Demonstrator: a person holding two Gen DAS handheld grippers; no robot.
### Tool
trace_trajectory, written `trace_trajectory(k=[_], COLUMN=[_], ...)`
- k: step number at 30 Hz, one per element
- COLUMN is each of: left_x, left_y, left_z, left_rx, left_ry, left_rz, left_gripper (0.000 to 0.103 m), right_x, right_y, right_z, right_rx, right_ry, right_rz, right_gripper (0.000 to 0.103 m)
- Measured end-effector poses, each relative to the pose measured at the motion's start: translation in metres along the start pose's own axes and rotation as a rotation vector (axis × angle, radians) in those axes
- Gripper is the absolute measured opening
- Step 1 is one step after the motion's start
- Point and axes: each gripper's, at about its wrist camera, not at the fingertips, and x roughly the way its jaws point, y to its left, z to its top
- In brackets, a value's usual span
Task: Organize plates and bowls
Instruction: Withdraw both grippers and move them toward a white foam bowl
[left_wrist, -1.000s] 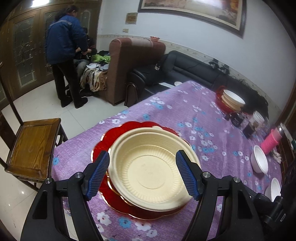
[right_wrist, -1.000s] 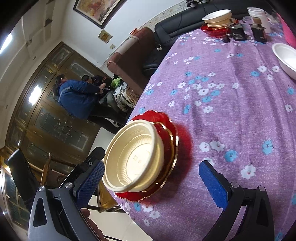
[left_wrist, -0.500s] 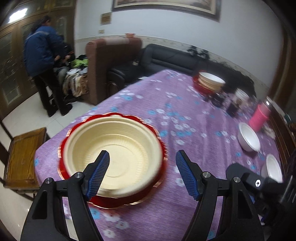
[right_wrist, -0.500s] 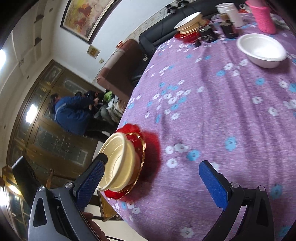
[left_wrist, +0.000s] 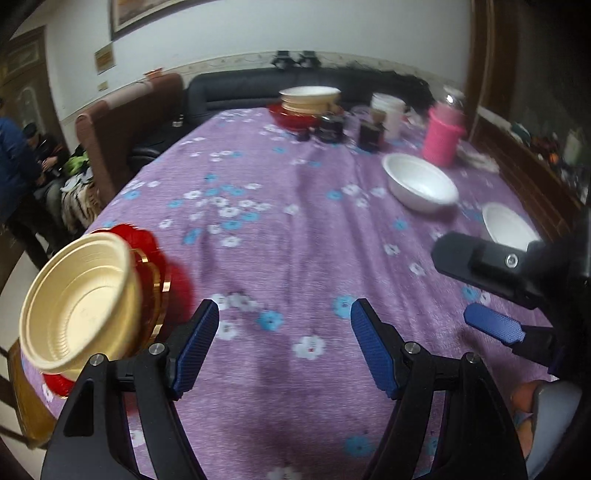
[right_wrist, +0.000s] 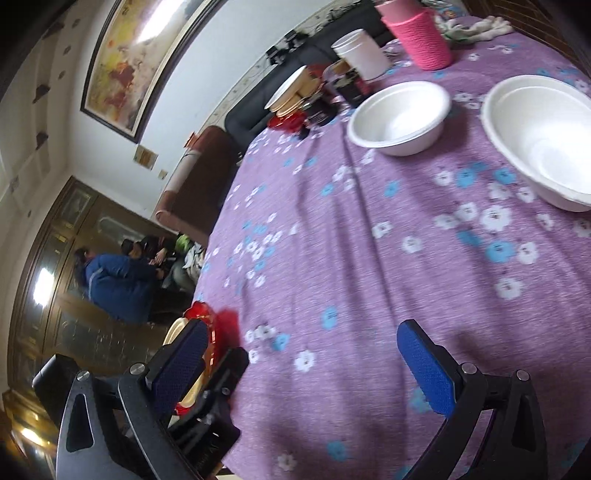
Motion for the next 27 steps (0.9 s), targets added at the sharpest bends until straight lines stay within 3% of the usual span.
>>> trace_trajectory(k=[16, 27], left_x=[0.038, 0.055], left_y=[-0.026, -0.031], left_z=[0.021, 0.042], left_rx=[-0.006, -0.022], left_ry=[0.056, 0.049], left_rz=[-0.039, -0.033], left_gripper=[0.074, 0.074], right_x=[-0.013, -0.013], right_y=[-0.03, -0.038], right_z=[0.029, 0.057], right_rx=[0.047, 0.102], right_ry=[-0.071, -0.11], right_rz=[-0.076, -0.062], right_gripper=[0.103, 0.103])
